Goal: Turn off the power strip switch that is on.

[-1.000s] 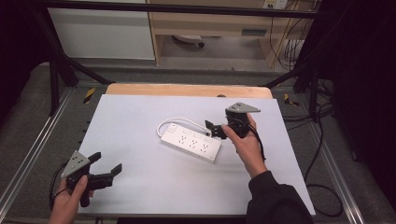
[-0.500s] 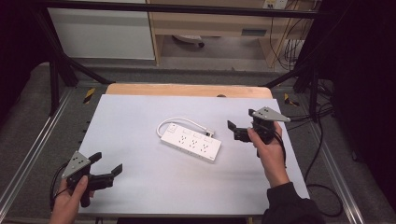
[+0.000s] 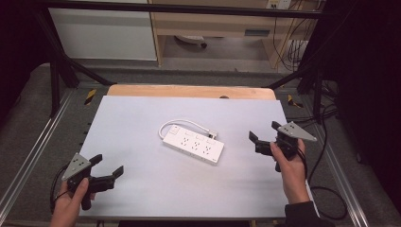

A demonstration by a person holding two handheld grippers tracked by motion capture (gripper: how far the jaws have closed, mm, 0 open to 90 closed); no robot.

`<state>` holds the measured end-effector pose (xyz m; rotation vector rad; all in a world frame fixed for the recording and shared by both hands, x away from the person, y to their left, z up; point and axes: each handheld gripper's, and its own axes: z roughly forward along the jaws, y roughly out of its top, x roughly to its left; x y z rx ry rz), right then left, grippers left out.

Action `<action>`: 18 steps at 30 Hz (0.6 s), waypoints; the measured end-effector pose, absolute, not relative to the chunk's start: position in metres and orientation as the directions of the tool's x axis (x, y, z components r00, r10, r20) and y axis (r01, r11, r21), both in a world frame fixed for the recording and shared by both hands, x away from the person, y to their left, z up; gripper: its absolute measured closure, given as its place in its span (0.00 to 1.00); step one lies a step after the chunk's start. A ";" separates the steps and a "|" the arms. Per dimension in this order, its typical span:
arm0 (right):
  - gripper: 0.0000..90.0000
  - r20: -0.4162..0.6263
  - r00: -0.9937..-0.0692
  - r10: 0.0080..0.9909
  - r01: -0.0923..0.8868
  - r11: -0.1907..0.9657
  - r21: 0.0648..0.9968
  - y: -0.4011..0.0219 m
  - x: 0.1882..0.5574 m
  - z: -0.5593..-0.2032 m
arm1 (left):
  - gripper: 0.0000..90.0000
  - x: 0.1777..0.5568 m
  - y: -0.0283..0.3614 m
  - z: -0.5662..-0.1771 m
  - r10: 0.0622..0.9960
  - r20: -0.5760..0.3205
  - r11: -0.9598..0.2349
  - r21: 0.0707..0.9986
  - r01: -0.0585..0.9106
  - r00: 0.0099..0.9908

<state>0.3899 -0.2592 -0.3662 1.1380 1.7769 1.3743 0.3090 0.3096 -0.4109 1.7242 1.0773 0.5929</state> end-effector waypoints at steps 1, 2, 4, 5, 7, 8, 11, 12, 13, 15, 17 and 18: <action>0.04 0.036 -0.437 0.899 0.262 0.089 0.961 -0.261 0.389 -0.369 | 0.06 0.309 0.309 -0.411 0.869 -0.087 -0.128 0.912 0.391 0.488; 0.04 0.037 -0.436 0.899 0.265 0.089 0.960 -0.263 0.387 -0.371 | 0.06 0.309 0.309 -0.411 0.868 -0.087 -0.129 0.911 0.391 0.488; 0.04 0.036 -0.429 0.903 0.268 0.089 0.959 -0.266 0.385 -0.374 | 0.06 0.309 0.310 -0.411 0.868 -0.087 -0.130 0.911 0.392 0.489; 0.04 0.040 -0.426 0.904 0.272 0.087 0.958 -0.268 0.384 -0.376 | 0.06 0.309 0.310 -0.411 0.869 -0.088 -0.127 0.911 0.391 0.487; 0.03 0.046 -0.419 0.907 0.276 0.079 0.958 -0.271 0.382 -0.379 | 0.06 0.308 0.310 -0.411 0.868 -0.089 -0.127 0.911 0.392 0.489; 0.03 0.043 -0.417 0.908 0.275 0.081 0.958 -0.272 0.381 -0.381 | 0.06 0.308 0.311 -0.411 0.868 -0.091 -0.126 0.911 0.393 0.488; 0.03 0.044 -0.411 0.911 0.283 0.082 0.956 -0.274 0.379 -0.390 | 0.06 0.309 0.311 -0.411 0.868 -0.098 -0.119 0.911 0.394 0.487; 0.03 0.045 -0.409 0.911 0.291 0.084 0.953 -0.275 0.379 -0.393 | 0.06 0.309 0.311 -0.411 0.868 -0.099 -0.116 0.912 0.393 0.486; 0.03 0.051 -0.408 0.912 0.297 0.080 0.951 -0.275 0.378 -0.396 | 0.06 0.309 0.311 -0.411 0.868 -0.097 -0.117 0.913 0.392 0.487; 0.03 0.051 -0.408 0.912 0.309 0.085 0.947 -0.274 0.378 -0.403 | 0.06 0.308 0.311 -0.410 0.867 -0.093 -0.122 0.913 0.389 0.490; 0.03 0.049 -0.409 0.911 0.322 0.094 0.942 -0.273 0.379 -0.410 | 0.06 0.308 0.310 -0.410 0.866 -0.095 -0.121 0.913 0.389 0.491; 0.03 0.048 -0.410 0.911 0.332 0.100 0.938 -0.272 0.379 -0.414 | 0.06 0.308 0.310 -0.410 0.866 -0.094 -0.122 0.914 0.388 0.492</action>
